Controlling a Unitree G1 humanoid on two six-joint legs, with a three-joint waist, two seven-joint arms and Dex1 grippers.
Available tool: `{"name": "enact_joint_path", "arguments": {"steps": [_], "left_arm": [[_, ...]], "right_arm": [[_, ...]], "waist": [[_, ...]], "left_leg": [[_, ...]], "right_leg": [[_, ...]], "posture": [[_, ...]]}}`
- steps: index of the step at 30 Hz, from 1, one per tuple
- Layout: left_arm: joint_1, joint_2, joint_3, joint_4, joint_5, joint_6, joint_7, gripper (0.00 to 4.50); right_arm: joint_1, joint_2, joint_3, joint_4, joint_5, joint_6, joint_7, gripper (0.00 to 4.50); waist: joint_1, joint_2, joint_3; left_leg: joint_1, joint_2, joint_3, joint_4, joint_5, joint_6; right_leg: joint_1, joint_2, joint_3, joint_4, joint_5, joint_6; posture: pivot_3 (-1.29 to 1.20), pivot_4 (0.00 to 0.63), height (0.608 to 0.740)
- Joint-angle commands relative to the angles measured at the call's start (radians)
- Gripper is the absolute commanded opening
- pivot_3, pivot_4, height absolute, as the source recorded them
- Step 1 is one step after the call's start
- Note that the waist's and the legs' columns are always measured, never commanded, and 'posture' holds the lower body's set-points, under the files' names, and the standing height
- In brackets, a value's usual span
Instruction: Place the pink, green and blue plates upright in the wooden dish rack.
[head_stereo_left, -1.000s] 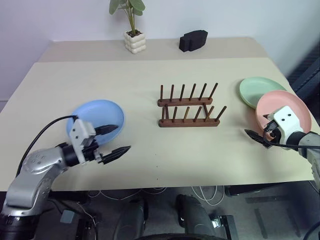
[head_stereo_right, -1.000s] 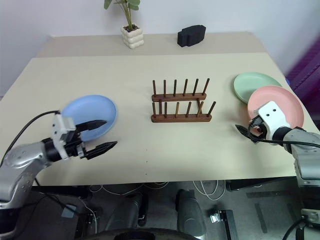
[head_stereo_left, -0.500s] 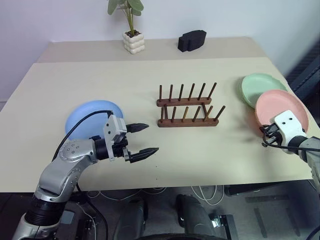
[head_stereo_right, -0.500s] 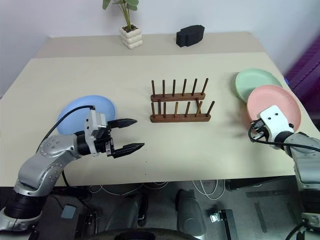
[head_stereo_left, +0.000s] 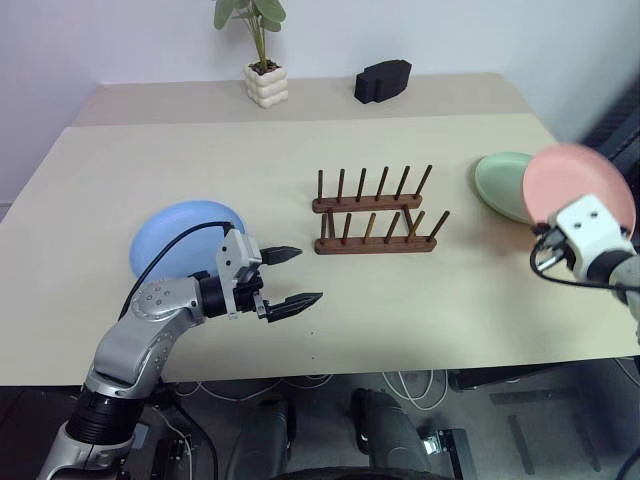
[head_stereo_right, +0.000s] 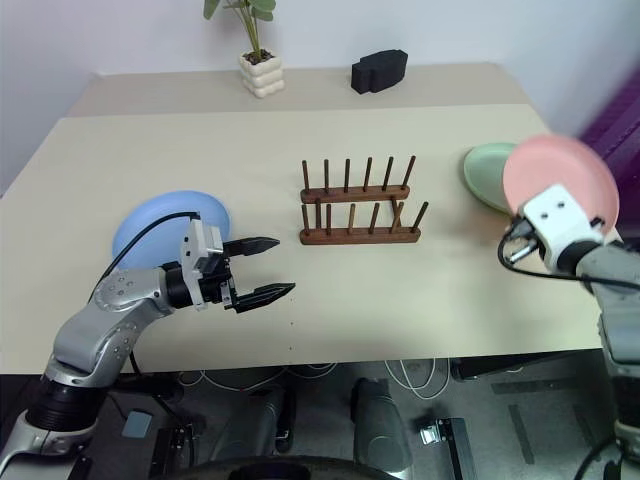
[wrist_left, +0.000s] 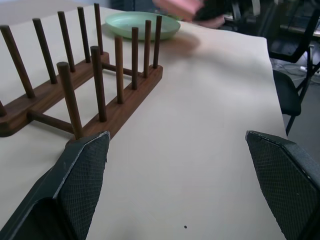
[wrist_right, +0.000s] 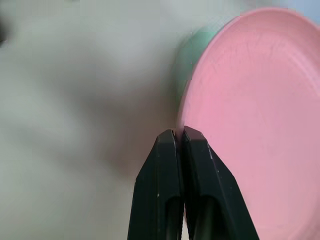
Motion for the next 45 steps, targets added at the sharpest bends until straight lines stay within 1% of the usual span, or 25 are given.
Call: {"name": "enact_joint_path", "arguments": {"steps": [1,3,5,8,11,14,22,29,37,45], "left_arm": [[-0.012,-0.009,0.001,0.007,0.031,-0.050,0.010,4.50],[-0.013,-0.020,-0.008,0.012,0.049,-0.062,0.021,4.50],[-0.010,-0.039,-0.017,0.009,0.065,-0.072,0.038,4.50],[0.000,-0.070,-0.028,-0.012,0.077,-0.071,0.070,4.50],[0.019,-0.094,-0.029,-0.041,0.071,-0.070,0.097,4.50],[0.027,-0.101,-0.032,-0.051,0.076,-0.060,0.118,4.50],[0.038,-0.108,-0.033,-0.063,0.063,-0.061,0.130,4.50],[0.039,-0.105,-0.034,-0.062,0.057,-0.068,0.117,4.50],[0.041,-0.105,-0.032,-0.058,0.058,-0.070,0.110,4.50],[0.044,-0.107,-0.030,-0.055,0.058,-0.073,0.109,4.50]], "right_arm": [[-0.132,0.008,-0.025,-0.086,0.077,-0.091,0.035,0.03],[-0.205,0.044,-0.001,-0.111,0.144,-0.094,0.068,0.03],[-0.268,0.100,0.018,-0.150,0.241,-0.048,0.092,0.03],[-0.310,0.170,0.036,-0.195,0.356,0.012,0.123,0.03],[-0.331,0.226,0.025,-0.209,0.492,0.103,0.132,0.03],[-0.330,0.258,-0.001,-0.211,0.635,0.204,0.138,0.03],[-0.321,0.298,-0.084,-0.203,0.886,0.337,0.098,0.03],[-0.303,0.300,-0.112,-0.175,0.968,0.372,0.068,0.03],[-0.289,0.286,-0.099,-0.119,0.970,0.383,0.094,0.03],[-0.304,0.277,-0.131,-0.031,1.004,0.409,0.118,0.03]], "waist": [[0.001,0.000,0.000],[0.003,0.000,0.000],[0.005,-0.002,0.001],[0.010,-0.003,0.001],[0.010,-0.003,0.002],[0.009,-0.003,0.002],[0.008,-0.003,0.002],[0.007,-0.003,0.002],[0.007,-0.003,0.002],[0.007,-0.003,0.002]], "left_leg": [[0.000,0.000,0.000,0.000,0.000,0.000],[0.000,0.000,0.000,-0.001,0.000,0.000],[0.000,0.000,-0.001,-0.001,0.000,0.000],[-0.001,0.001,-0.001,0.000,0.000,0.000],[-0.002,0.001,-0.002,0.001,0.000,0.000],[-0.002,0.001,-0.002,0.001,0.000,0.000],[-0.001,0.001,-0.002,0.000,0.000,0.000],[-0.001,0.001,-0.002,0.000,0.000,0.000],[-0.001,0.001,-0.001,0.000,0.000,0.000],[-0.001,0.001,-0.001,0.000,0.000,0.000]], "right_leg": [[0.000,0.000,0.000,0.000,0.000,0.000],[0.000,0.000,0.000,0.000,0.000,0.000],[0.000,0.000,0.000,0.000,0.000,0.000],[0.000,-0.001,0.000,0.000,0.002,-0.003],[0.001,-0.002,0.000,-0.001,0.002,-0.003],[0.001,-0.002,0.000,-0.001,0.002,-0.003],[0.000,-0.001,0.000,0.000,0.002,-0.003],[0.000,-0.001,0.000,0.000,0.002,-0.003],[0.000,-0.001,0.000,0.000,0.002,-0.003],[0.000,-0.001,0.000,0.000,0.002,-0.003]], "posture": [[0.00,0.150,0.734],[0.00,0.150,0.734],[0.00,0.150,0.734],[0.00,0.150,0.734],[0.00,0.150,0.734],[0.00,0.150,0.734],[0.00,0.150,0.734],[0.00,0.150,0.734],[0.00,0.150,0.734],[0.00,0.150,0.734]]}}
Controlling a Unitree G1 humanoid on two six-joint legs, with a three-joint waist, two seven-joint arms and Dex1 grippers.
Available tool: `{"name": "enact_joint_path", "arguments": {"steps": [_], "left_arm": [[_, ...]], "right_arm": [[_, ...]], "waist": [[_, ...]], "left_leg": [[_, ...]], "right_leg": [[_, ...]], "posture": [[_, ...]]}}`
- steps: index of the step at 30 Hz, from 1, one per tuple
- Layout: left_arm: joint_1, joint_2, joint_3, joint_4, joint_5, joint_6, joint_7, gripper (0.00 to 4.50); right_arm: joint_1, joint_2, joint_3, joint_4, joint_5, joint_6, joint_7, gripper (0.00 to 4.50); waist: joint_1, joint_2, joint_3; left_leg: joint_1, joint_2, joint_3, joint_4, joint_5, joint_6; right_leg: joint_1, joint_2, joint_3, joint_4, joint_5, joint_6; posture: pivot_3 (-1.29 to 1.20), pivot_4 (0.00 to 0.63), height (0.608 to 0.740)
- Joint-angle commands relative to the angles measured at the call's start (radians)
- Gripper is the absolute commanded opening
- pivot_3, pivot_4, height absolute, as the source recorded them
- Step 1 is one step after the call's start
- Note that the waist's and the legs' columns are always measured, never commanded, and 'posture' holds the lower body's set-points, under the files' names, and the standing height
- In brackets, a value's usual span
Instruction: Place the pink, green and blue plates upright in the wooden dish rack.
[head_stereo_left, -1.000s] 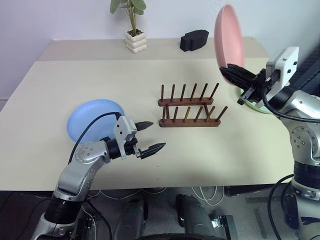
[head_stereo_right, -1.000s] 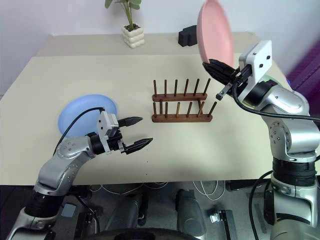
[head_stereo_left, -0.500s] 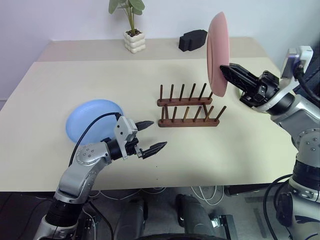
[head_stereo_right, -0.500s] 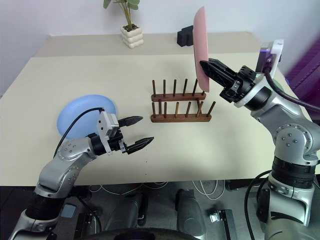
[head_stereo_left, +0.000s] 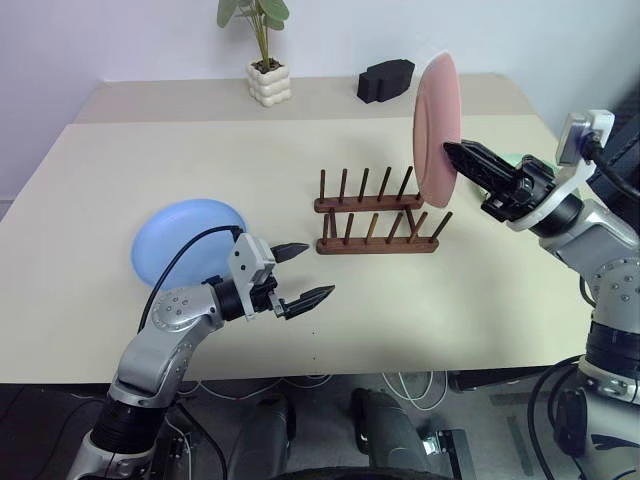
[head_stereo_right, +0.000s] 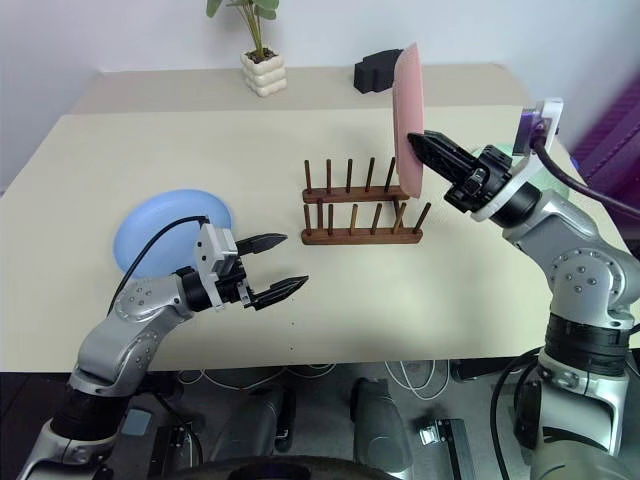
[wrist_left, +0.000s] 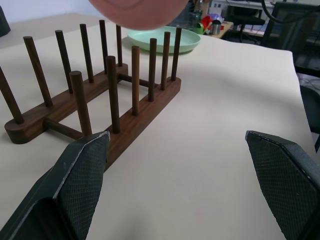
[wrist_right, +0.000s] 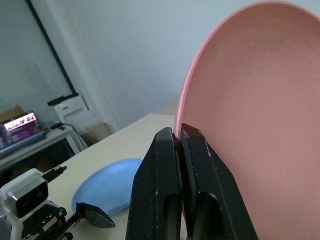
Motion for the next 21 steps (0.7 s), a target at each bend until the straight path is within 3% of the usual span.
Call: {"name": "enact_joint_path", "arguments": {"steps": [1,19,21], "left_arm": [[0.003,-0.002,0.008,-0.033,-0.008,-0.023,-0.001,4.50],[0.002,-0.005,0.011,-0.028,-0.009,-0.038,0.001,4.50],[0.003,-0.005,0.011,-0.028,-0.008,-0.039,0.002,4.50]], "right_arm": [[-0.023,-0.021,-0.059,0.017,0.048,0.010,0.024,0.03],[-0.010,-0.039,-0.086,0.135,0.066,0.054,0.074,0.03],[-0.009,-0.038,-0.086,0.141,0.064,0.052,0.074,0.60]], "waist": [[0.000,0.000,0.000],[0.000,0.000,0.000],[0.000,0.000,0.000]], "left_leg": [[0.000,0.000,0.000,0.000,0.000,0.000],[0.000,0.000,0.000,0.000,0.000,0.000],[0.000,0.000,0.000,0.000,0.000,0.000]], "right_leg": [[0.000,0.000,0.000,0.000,0.000,0.000],[0.000,0.000,0.000,0.000,0.000,0.000],[0.000,0.000,0.000,0.000,0.000,0.000]], "posture": [[0.00,0.150,0.734],[0.00,0.150,0.734],[0.00,0.150,0.734]]}}
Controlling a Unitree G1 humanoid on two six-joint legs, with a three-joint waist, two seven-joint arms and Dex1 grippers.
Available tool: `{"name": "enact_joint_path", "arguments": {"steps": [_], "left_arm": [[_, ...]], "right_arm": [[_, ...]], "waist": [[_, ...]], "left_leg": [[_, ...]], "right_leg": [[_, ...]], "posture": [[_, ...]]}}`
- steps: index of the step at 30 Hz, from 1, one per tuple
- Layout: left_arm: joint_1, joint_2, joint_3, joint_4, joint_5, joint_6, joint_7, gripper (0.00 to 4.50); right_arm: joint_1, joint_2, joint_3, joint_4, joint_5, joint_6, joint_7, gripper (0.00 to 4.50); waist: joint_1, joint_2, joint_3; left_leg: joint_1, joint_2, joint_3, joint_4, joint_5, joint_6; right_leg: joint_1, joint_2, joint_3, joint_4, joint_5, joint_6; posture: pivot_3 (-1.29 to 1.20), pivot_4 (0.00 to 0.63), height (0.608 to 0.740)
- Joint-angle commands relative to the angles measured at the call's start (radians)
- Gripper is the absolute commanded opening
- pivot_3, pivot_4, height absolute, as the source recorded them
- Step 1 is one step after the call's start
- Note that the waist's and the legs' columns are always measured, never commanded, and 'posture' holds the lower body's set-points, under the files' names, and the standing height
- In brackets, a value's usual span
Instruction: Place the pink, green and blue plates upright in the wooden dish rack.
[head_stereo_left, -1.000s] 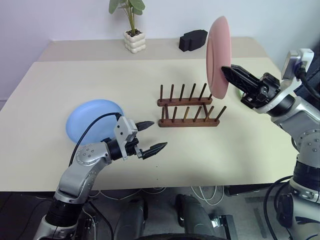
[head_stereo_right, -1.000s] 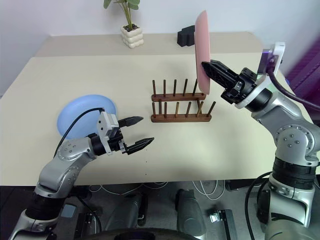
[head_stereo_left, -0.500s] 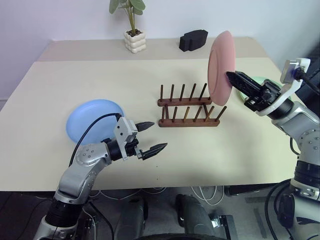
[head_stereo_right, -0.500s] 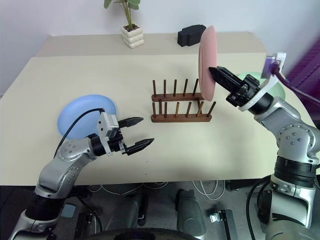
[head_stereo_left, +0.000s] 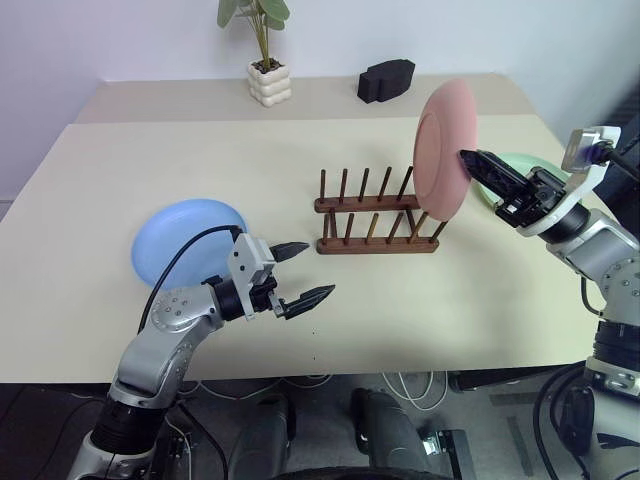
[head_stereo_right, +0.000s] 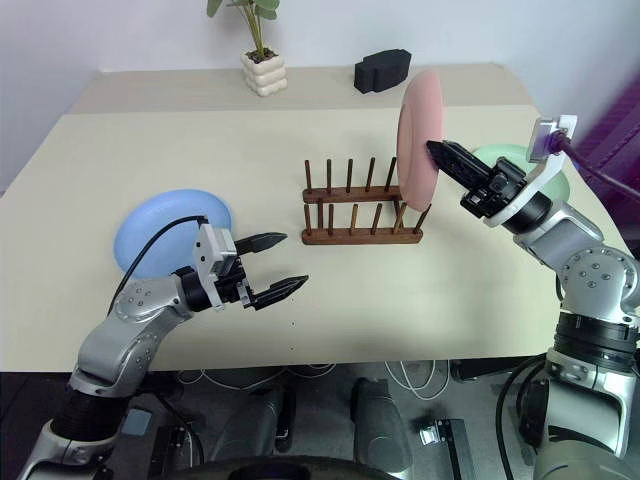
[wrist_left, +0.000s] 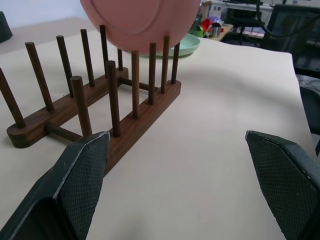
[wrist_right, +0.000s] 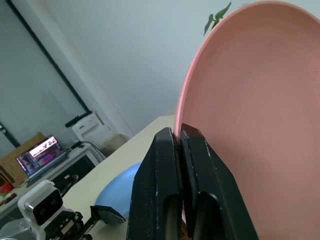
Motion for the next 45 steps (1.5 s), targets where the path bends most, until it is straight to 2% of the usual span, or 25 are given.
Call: {"name": "enact_joint_path", "arguments": {"steps": [1,6,13,18,26,32,40,41,42,44,45], "left_arm": [[0.001,-0.004,0.010,-0.028,-0.008,-0.020,0.002,4.50],[0.000,-0.003,0.012,-0.026,-0.009,-0.021,0.001,4.50],[0.002,-0.003,0.012,-0.031,-0.010,-0.017,0.003,4.50],[0.003,-0.004,0.012,-0.032,-0.008,-0.019,0.006,4.50],[-0.004,-0.009,0.004,-0.027,-0.014,-0.014,0.000,4.50],[-0.016,-0.015,-0.003,-0.017,-0.008,-0.016,-0.005,4.50],[-0.009,-0.019,0.001,-0.022,-0.001,-0.019,0.007,4.50],[-0.007,-0.019,0.002,-0.024,0.000,-0.020,0.009,4.50],[-0.004,-0.019,0.003,-0.026,0.001,-0.020,0.012,4.50],[0.000,-0.019,0.004,-0.029,0.002,-0.020,0.016,4.50],[0.002,-0.018,0.004,-0.031,0.001,-0.020,0.017,4.50]], "right_arm": [[-0.007,-0.016,-0.044,-0.001,0.004,-0.013,0.011,0.86],[-0.008,-0.013,-0.045,0.001,-0.035,-0.047,0.001,3.26],[-0.060,-0.010,-0.101,0.073,-0.145,-0.196,-0.082,3.26],[-0.085,-0.073,-0.125,0.200,-0.325,-0.349,-0.170,3.26],[0.027,-0.238,0.170,0.380,-0.816,-0.626,-0.125,3.26],[-0.048,-0.240,0.364,0.605,-1.080,-0.800,-0.161,3.26],[-0.211,-0.194,0.488,0.947,-1.271,-0.993,-0.266,3.26],[-0.225,-0.191,0.496,0.976,-1.285,-1.008,-0.276,2.72],[-0.235,-0.189,0.504,1.001,-1.299,-1.020,-0.283,2.41],[-0.250,-0.185,0.511,1.038,-1.316,-1.043,-0.293,1.52],[-0.254,-0.183,0.512,1.053,-1.322,-1.052,-0.297,0.92]], "waist": [[0.000,0.000,0.000],[0.000,0.000,0.000],[0.000,0.000,0.000],[0.002,0.000,0.000],[-0.009,0.000,0.000],[-0.007,0.001,0.000],[-0.006,0.001,0.000],[-0.007,0.001,0.000],[-0.007,0.001,0.000],[-0.006,0.001,0.000],[-0.006,0.001,0.000]], "left_leg": [[0.000,0.000,0.000,0.000,0.000,0.000],[0.000,0.000,0.000,0.000,0.000,0.000],[0.000,0.000,0.000,0.000,0.000,0.000],[0.000,0.000,0.000,0.000,0.000,0.000],[0.001,-0.001,0.002,-0.001,0.000,0.000],[0.001,-0.002,0.003,0.000,0.000,0.000],[0.001,-0.002,0.002,0.000,0.000,0.000],[0.001,-0.002,0.002,0.000,0.000,0.000],[0.001,-0.002,0.002,-0.001,0.000,0.000],[0.001,-0.002,0.002,-0.001,0.000,0.000],[0.001,-0.002,0.002,-0.001,0.000,0.000]], "right_leg": [[0.000,0.000,0.000,0.000,0.000,0.000],[0.000,0.000,0.000,0.000,0.000,0.000],[0.000,0.000,0.000,0.000,0.000,0.000],[0.000,0.000,0.000,0.000,0.000,0.000],[0.000,0.000,0.000,-0.001,0.000,0.000],[0.000,0.001,0.001,0.000,0.000,0.000],[0.000,0.000,0.001,0.000,0.000,0.000],[0.000,0.000,0.001,0.000,0.000,0.000],[0.000,0.000,0.001,0.000,0.000,0.000],[0.000,0.000,0.001,0.000,0.000,0.000],[0.000,0.000,0.001,0.000,0.000,0.000]], "posture": [[0.00,0.150,0.734],[0.00,0.150,0.734],[0.00,0.150,0.734],[0.00,0.150,0.734],[0.00,0.150,0.734],[0.00,0.150,0.734],[0.00,0.150,0.734],[0.00,0.150,0.734],[0.00,0.150,0.734],[0.00,0.150,0.734],[0.00,0.150,0.734]]}}
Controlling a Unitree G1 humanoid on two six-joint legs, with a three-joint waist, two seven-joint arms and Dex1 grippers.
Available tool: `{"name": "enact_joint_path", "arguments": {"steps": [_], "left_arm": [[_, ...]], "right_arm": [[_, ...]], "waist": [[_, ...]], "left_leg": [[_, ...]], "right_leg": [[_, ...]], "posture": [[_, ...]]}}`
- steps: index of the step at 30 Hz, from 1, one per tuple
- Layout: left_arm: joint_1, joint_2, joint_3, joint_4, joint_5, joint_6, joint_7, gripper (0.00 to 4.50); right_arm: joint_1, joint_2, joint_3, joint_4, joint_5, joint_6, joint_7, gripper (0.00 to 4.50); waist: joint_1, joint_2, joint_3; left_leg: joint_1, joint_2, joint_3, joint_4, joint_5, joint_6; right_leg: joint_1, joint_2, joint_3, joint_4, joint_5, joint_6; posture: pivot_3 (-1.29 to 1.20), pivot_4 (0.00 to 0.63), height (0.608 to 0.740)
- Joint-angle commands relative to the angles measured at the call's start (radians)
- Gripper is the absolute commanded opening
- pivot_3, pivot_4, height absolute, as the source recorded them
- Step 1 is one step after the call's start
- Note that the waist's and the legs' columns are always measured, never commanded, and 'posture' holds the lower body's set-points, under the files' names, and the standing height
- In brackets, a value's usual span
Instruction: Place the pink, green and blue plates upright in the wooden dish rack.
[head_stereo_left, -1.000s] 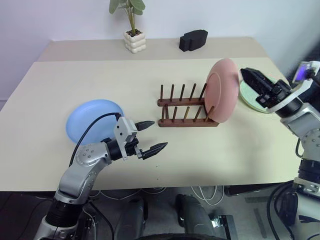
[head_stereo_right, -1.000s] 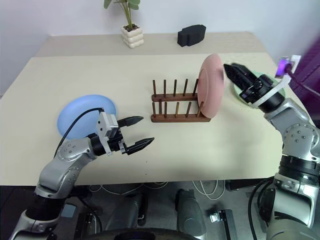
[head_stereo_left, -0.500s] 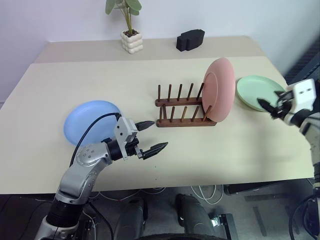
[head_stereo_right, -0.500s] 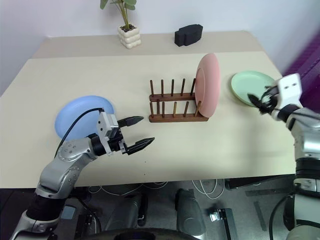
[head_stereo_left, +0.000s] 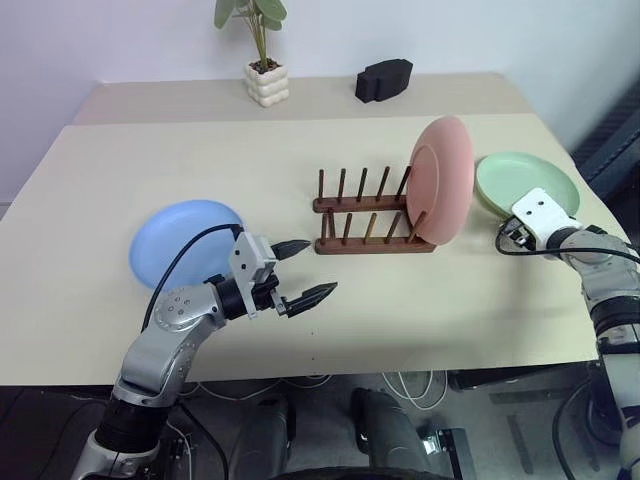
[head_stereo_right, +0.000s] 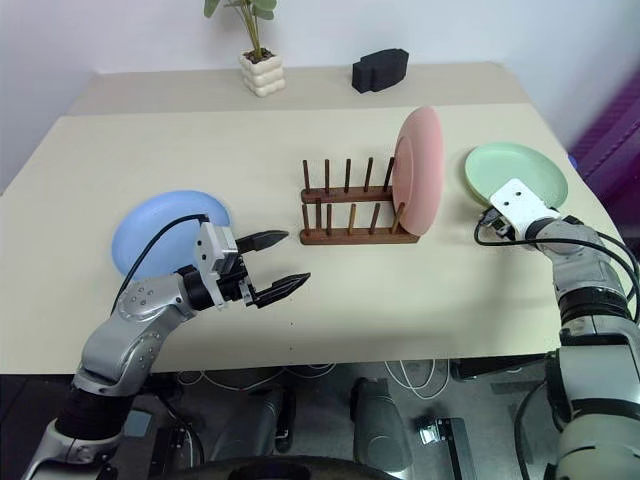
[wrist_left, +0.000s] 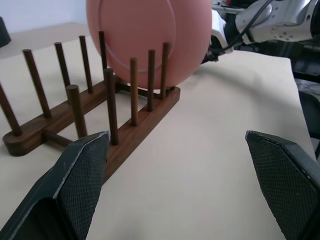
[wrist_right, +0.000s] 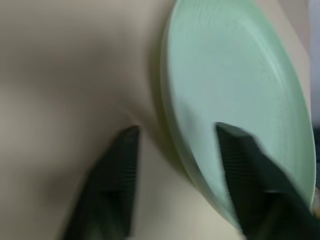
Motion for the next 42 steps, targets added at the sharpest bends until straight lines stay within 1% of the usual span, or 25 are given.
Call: {"name": "enact_joint_path", "arguments": {"steps": [1,2,7,12,15,17,21,24,28,31,34,38,40,42], "left_arm": [[0.006,0.000,0.006,-0.035,0.000,-0.017,0.009,4.50],[0.007,0.000,0.006,-0.036,0.000,-0.017,0.011,4.50],[0.014,0.003,0.006,-0.040,-0.002,-0.018,0.013,4.50],[0.014,0.003,0.005,-0.038,-0.002,-0.020,0.010,4.50],[0.016,0.002,0.005,-0.038,-0.003,-0.020,0.008,4.50],[0.017,0.003,0.005,-0.037,-0.004,-0.021,0.007,4.50],[0.011,0.000,0.004,-0.028,0.000,-0.027,0.006,4.50],[0.005,-0.003,0.002,-0.023,0.002,-0.030,0.006,4.50],[0.004,-0.007,-0.001,-0.022,0.004,-0.032,0.009,4.50],[0.003,-0.011,-0.003,-0.024,0.006,-0.033,0.013,4.50],[0.004,-0.013,-0.004,-0.027,0.007,-0.033,0.018,4.50],[0.006,-0.015,-0.004,-0.031,0.007,-0.031,0.024,4.50],[0.006,-0.015,-0.003,-0.032,0.007,-0.030,0.027,4.50],[0.006,-0.015,-0.003,-0.034,0.007,-0.029,0.030,4.50]], "right_arm": [[-0.033,0.002,0.001,0.055,-0.027,-0.045,-0.024,0.39],[-0.035,0.004,0.001,0.063,-0.031,-0.051,-0.028,0.05],[-0.025,-0.001,-0.001,0.058,-0.054,-0.086,-0.069,0.05],[-0.002,-0.041,-0.019,-0.033,-0.080,-0.138,-0.150,0.05],[-0.002,-0.074,-0.070,-0.144,-0.073,-0.166,-0.227,0.05],[-0.002,-0.083,-0.123,-0.243,-0.029,-0.179,-0.239,0.05],[-0.016,-0.079,-0.205,-0.460,0.067,-0.166,-0.186,0.05],[-0.039,-0.068,-0.234,-0.585,0.139,-0.141,-0.118,0.05],[-0.079,-0.023,-0.253,-0.795,0.339,-0.041,0.028,0.05],[-0.088,0.023,-0.260,-0.962,0.532,0.119,0.128,0.05],[-0.062,0.062,-0.265,-1.125,0.734,0.299,0.190,0.05],[-0.011,0.106,-0.281,-1.294,0.974,0.510,0.203,0.05],[0.016,0.141,-0.287,-1.348,1.105,0.617,0.171,0.05],[0.054,0.166,-0.294,-1.377,1.187,0.692,0.148,0.05]], "waist": [[0.001,0.000,0.000],[0.001,0.000,0.000],[0.000,0.000,0.000],[0.000,0.000,0.000],[0.000,0.001,0.000],[-0.001,0.001,0.000],[-0.002,0.001,0.000],[0.000,0.001,0.000],[0.002,0.001,0.000],[0.003,0.001,0.000],[0.004,0.001,0.000],[0.009,0.001,0.000],[0.007,0.001,0.000],[0.007,0.001,0.000]], "left_leg": [[0.000,0.000,0.000,0.000,0.000,0.000],[0.000,0.000,0.000,0.000,0.000,0.000],[0.000,0.000,0.000,0.000,0.000,0.000],[0.000,0.000,0.000,0.000,0.000,0.000],[0.000,0.000,0.000,0.000,0.000,0.000],[0.000,0.000,0.000,0.000,0.000,0.000],[0.001,0.000,0.000,0.000,0.000,0.000],[0.000,0.000,0.000,0.000,0.000,0.000],[0.000,0.001,0.000,0.000,0.000,0.000],[0.000,0.002,-0.001,0.000,0.000,0.000],[0.000,0.003,-0.001,0.000,0.000,0.000],[-0.001,0.003,-0.002,0.000,0.000,0.000],[-0.001,0.003,-0.002,0.001,0.000,0.000],[0.000,0.003,-0.002,0.001,0.000,0.000]], "right_leg": [[0.000,0.000,0.000,0.000,0.000,0.000],[0.000,0.000,0.000,0.000,0.000,0.000],[0.000,0.000,0.000,0.000,0.000,0.000],[0.000,0.000,0.000,0.000,0.000,0.000],[0.000,0.000,0.001,0.000,0.000,0.000],[0.000,0.000,0.001,0.000,0.000,0.000],[0.000,0.001,0.001,0.000,0.000,0.000],[0.000,0.000,0.001,0.001,0.000,0.000],[0.000,0.000,0.001,0.001,0.000,0.000],[0.000,0.000,0.001,0.001,0.000,0.000],[0.000,0.000,0.000,0.001,0.000,0.000],[0.000,-0.001,0.000,0.001,0.000,0.000],[0.000,-0.001,0.000,0.000,0.000,0.000],[0.000,-0.001,0.000,0.001,0.000,0.000]], "posture": [[0.00,0.150,0.734],[0.00,0.150,0.734],[0.00,0.150,0.734],[0.00,0.150,0.734],[0.00,0.150,0.734],[0.00,0.150,0.734],[0.00,0.150,0.734],[0.00,0.150,0.734],[0.00,0.150,0.734],[0.00,0.150,0.734],[0.00,0.150,0.734],[0.00,0.150,0.734],[0.00,0.150,0.734],[0.00,0.150,0.734]]}}
